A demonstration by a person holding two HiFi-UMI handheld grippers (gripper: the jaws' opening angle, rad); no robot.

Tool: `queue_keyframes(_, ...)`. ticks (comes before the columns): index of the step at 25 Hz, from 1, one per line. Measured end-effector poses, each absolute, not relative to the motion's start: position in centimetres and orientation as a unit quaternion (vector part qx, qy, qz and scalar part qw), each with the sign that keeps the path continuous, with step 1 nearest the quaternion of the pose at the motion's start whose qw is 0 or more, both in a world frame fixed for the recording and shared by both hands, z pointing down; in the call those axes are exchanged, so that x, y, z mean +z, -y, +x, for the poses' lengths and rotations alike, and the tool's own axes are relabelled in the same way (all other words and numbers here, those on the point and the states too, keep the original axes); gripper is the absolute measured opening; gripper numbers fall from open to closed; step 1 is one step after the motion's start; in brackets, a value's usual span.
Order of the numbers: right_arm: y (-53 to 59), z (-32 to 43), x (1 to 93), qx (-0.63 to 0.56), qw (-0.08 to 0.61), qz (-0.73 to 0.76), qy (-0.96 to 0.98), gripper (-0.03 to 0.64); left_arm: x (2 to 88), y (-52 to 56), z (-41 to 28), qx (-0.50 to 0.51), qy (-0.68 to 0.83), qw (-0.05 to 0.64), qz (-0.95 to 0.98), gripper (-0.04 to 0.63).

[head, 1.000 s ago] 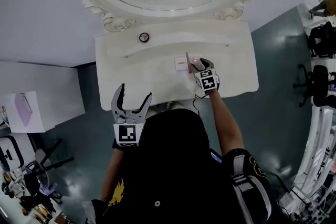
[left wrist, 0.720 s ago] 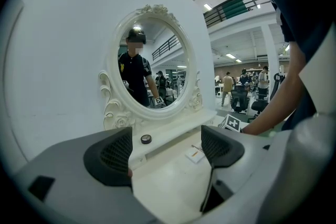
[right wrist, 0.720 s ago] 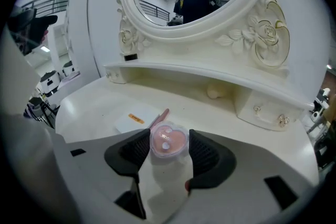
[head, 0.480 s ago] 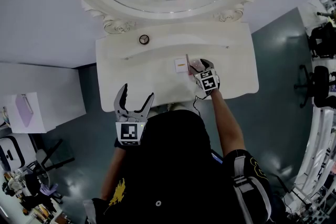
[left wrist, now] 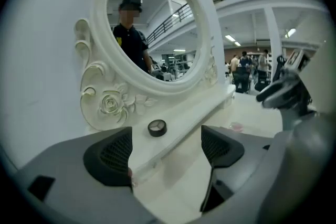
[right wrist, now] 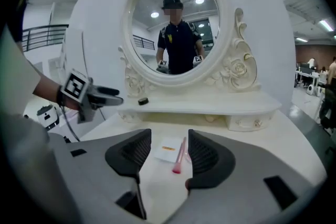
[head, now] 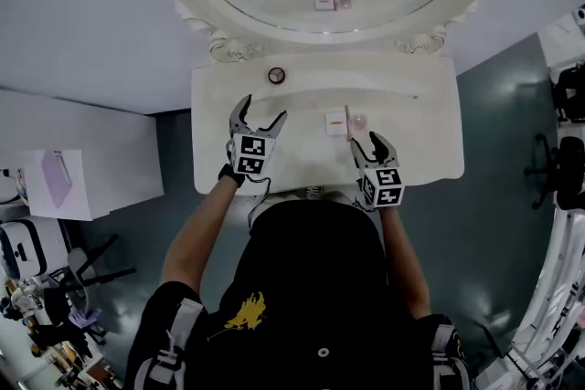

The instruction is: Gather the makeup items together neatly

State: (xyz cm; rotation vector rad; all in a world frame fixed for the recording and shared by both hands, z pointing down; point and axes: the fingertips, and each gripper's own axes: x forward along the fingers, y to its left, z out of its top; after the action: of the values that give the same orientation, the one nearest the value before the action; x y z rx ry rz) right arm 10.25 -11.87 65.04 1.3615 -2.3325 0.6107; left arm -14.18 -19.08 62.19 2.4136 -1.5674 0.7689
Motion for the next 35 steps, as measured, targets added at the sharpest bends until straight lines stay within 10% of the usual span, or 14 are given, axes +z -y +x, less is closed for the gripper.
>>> queue_keyframes(19,5.7,5.0,56.9,0.192,0.148,0.422,0.874,0.120,68.4,28.5,-12.4,0.287,0.542,0.127,0.780,0.414)
queue_keyframes(24,5.9,-0.3,56.8,0.191,0.154,0.340,0.908,0.107,68.1,28.1,-12.5,0.327,0.514,0.110,0.785,0.222)
queue_keyframes(35,9.1,-2.7,54.4,0.169,0.148,0.376,0.899,0.091,65.2,17.9,-12.1,0.297,0.473,0.052,0.828,0.221)
